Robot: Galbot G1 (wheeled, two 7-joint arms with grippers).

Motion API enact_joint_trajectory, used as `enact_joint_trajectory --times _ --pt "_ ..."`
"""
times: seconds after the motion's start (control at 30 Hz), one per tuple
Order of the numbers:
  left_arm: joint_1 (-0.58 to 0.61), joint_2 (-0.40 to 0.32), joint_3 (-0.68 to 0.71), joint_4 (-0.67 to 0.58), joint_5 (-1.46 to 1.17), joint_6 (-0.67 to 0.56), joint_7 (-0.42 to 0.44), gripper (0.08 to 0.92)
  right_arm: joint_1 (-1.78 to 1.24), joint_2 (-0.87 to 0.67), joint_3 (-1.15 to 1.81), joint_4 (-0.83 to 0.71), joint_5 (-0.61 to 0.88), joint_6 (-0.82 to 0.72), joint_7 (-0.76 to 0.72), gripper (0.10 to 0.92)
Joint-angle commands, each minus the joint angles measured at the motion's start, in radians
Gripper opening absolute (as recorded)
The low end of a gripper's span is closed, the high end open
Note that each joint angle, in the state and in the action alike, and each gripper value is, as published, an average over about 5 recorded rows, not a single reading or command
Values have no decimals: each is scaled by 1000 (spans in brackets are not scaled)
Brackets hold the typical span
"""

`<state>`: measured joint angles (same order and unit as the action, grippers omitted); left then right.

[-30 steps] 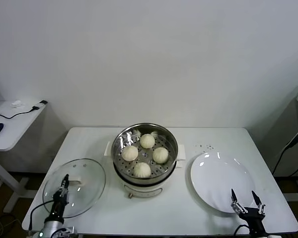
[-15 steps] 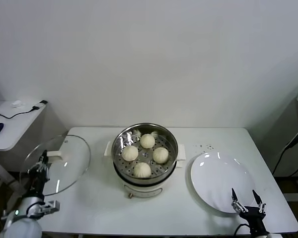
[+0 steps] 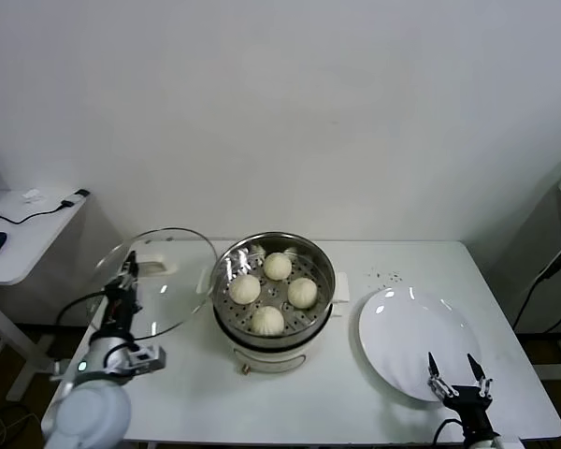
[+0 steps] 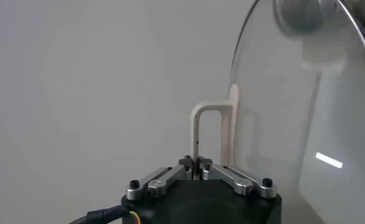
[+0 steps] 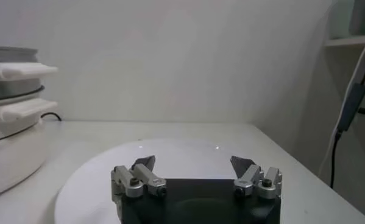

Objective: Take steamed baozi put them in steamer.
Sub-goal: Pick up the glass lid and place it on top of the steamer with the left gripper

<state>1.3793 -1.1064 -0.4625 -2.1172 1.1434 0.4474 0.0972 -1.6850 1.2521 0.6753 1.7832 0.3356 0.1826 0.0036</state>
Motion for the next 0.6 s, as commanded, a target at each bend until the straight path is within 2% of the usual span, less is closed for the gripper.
enact_joint_trajectory --times 0.03,0.43,0.6 --pt "-177 -163 369 -63 259 182 154 137 5 0 -5 10 -25 -3 5 823" --pt "-226 -339 509 70 398 173 128 137 16 8 -2 -9 -22 6 6 823" --pt "-236 -388 542 121 426 168 120 137 19 12 3 -10 -22 9 7 823"
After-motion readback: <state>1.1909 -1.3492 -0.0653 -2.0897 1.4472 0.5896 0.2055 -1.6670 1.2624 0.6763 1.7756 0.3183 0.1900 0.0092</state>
